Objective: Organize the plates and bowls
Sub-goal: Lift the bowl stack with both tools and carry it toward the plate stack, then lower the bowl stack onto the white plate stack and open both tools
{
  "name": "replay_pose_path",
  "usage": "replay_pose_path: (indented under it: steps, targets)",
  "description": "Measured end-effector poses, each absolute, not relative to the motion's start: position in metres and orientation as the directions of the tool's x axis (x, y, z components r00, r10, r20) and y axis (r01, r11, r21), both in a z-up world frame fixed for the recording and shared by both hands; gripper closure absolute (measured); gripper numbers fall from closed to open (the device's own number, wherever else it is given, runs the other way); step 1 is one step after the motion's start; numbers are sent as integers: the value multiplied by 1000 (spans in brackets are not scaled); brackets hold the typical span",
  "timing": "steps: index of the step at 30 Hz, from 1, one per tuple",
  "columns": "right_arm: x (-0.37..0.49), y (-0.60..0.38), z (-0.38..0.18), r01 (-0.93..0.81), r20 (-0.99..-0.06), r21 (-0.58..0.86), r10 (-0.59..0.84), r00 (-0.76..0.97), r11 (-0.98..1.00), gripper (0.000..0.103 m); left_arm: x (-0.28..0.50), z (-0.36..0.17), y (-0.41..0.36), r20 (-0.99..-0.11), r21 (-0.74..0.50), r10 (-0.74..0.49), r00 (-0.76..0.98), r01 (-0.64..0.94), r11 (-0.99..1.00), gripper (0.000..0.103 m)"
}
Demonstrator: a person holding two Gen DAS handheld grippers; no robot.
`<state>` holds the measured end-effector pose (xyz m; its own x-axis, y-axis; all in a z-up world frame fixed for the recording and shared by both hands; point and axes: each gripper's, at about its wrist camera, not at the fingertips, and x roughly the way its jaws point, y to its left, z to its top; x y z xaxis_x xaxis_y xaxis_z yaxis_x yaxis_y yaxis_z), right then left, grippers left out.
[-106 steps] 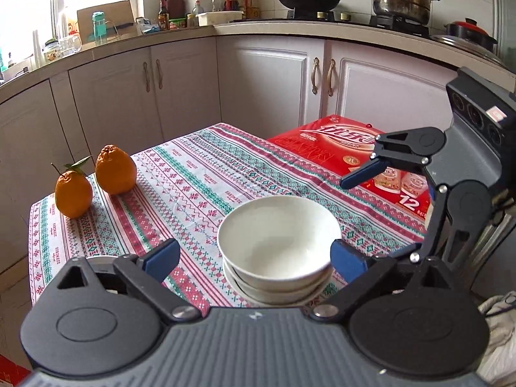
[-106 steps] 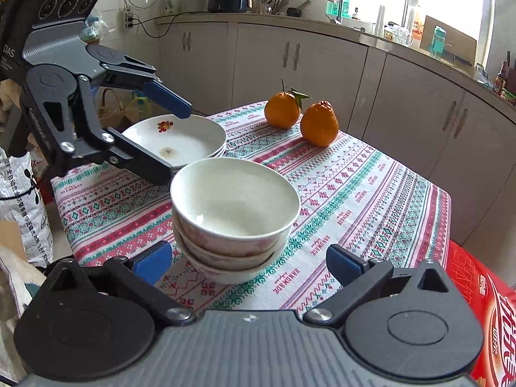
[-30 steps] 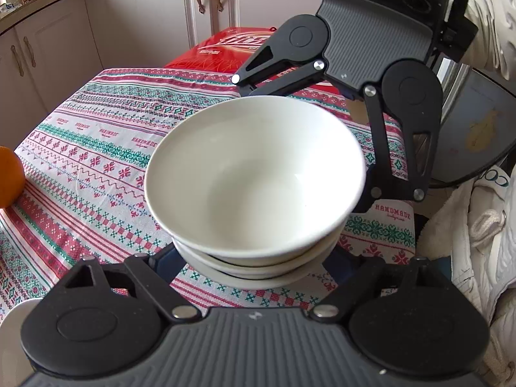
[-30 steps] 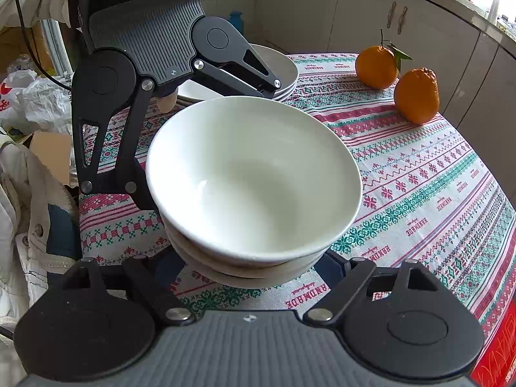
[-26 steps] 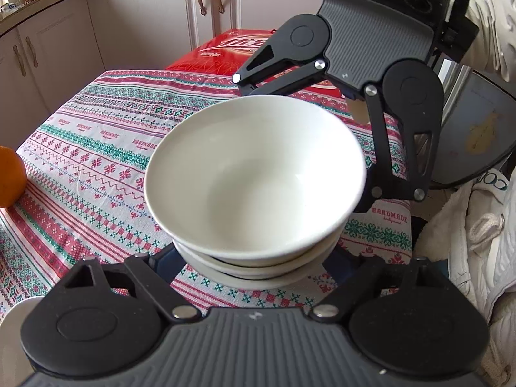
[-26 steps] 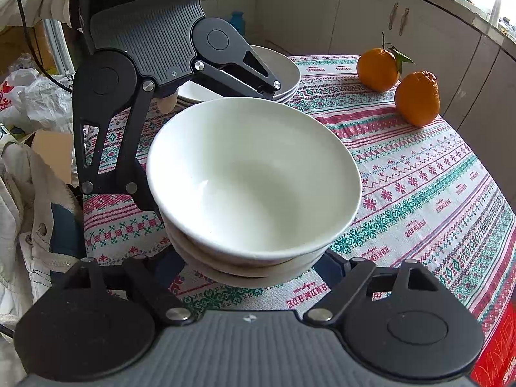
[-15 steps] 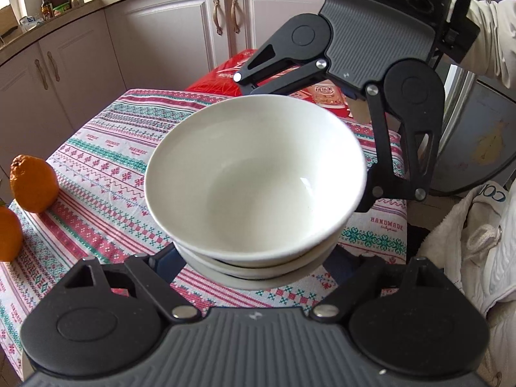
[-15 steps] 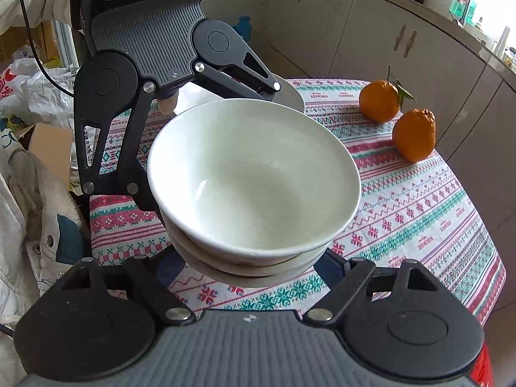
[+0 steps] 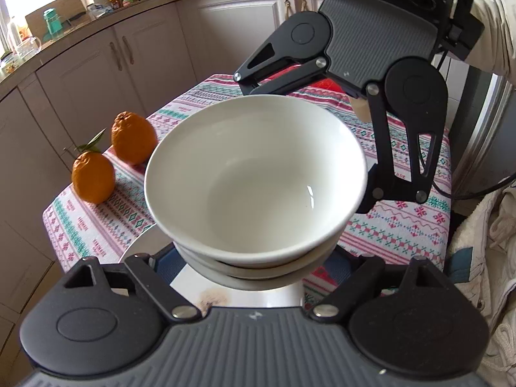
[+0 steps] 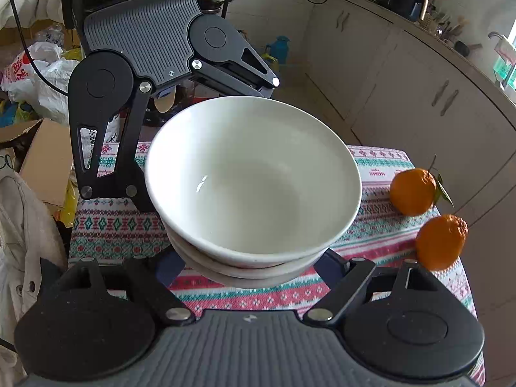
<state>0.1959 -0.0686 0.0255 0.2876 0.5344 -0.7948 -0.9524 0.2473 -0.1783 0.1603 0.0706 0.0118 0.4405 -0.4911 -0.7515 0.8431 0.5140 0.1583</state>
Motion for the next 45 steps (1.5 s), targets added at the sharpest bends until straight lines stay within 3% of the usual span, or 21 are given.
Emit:
replay_pose_path:
  steps: [16,45]
  targets:
    - [235,-3,2,-975,-818,-118,539,203,187,14,179,-7,122,-775,136,-437,456,797,589,14]
    - [263,-7,-18,-973,-824,-15,549,142,229,15,196,-17,132,-773,62,-481,414,804,592,12]
